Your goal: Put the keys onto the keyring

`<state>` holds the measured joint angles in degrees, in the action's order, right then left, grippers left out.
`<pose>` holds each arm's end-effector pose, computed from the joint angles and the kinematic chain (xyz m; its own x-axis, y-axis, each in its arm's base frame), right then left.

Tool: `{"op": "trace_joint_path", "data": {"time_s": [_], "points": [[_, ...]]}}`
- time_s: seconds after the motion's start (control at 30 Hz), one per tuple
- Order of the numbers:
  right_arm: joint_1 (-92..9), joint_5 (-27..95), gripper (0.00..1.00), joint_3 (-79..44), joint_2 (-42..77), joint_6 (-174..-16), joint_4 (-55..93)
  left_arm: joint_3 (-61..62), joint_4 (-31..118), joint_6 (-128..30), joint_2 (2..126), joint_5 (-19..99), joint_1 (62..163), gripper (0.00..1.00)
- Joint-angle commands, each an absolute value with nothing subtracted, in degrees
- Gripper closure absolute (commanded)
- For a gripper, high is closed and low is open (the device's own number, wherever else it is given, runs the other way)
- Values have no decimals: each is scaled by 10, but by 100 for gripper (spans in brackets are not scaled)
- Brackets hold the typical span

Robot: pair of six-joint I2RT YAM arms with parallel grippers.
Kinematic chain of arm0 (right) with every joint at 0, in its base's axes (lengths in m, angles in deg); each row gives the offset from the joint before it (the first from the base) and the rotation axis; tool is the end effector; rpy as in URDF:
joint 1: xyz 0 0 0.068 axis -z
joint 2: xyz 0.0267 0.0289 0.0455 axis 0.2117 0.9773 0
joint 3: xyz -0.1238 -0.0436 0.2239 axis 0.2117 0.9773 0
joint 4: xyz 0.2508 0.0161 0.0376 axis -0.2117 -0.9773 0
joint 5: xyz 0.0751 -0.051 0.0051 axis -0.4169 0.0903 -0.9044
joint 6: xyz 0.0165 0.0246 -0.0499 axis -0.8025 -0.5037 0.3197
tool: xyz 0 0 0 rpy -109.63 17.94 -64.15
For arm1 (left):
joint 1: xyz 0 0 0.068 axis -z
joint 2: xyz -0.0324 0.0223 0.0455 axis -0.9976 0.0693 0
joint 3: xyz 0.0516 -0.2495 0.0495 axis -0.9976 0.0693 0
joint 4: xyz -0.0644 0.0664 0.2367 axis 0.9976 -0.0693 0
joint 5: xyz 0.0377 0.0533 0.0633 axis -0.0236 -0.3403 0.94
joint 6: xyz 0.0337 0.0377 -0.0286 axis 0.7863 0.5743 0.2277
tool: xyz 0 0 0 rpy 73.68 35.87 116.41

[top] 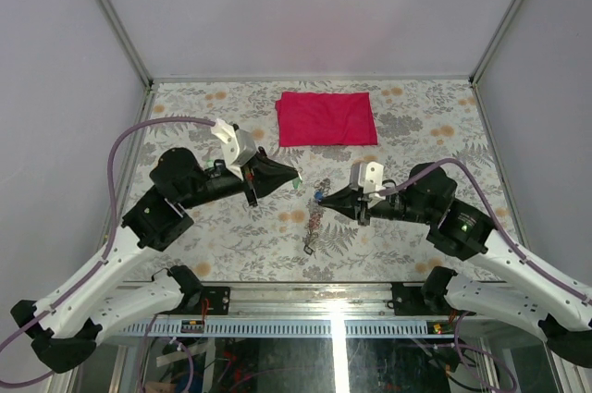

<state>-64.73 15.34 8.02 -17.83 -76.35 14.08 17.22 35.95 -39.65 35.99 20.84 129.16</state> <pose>0.1000 0.1603 0.3681 0.1901 -0.0595 -0.9800 -0.9618 0.1890 -0.1981 0.1242 -0.1425 0.3952 0.0051 -0.0424 -0.9991 0.9424 0.3343 -0.0093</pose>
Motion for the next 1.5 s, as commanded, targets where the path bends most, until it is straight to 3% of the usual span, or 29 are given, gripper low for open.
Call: {"op": "trace_joint_path", "data": {"time_s": [0.0, 0.4, 0.6, 0.7, 0.93, 1.17, 1.47], "points": [[-652, 102, 100, 20, -170, -812, 232, 119, 323, -334, 371, 121, 1296, 100], [-652, 139, 100, -56, -135, -945, 192, 103, 315, -282, 389, 54, 1281, 100], [-648, 131, 100, -95, -103, -944, 135, 88, 311, -275, 404, -10, 1212, 100], [-615, 66, 100, -109, -83, -961, 135, 85, 316, -280, 408, -46, 1171, 100], [-493, -83, 100, -69, -70, -1104, 294, 92, 359, -297, 421, -113, 1119, 100], [-492, -99, 100, -47, -65, -1188, 403, 91, 446, -328, 443, -167, 1115, 100], [-492, -81, 100, -43, -58, -1227, 437, 72, 495, -353, 461, -234, 1114, 100]]}}
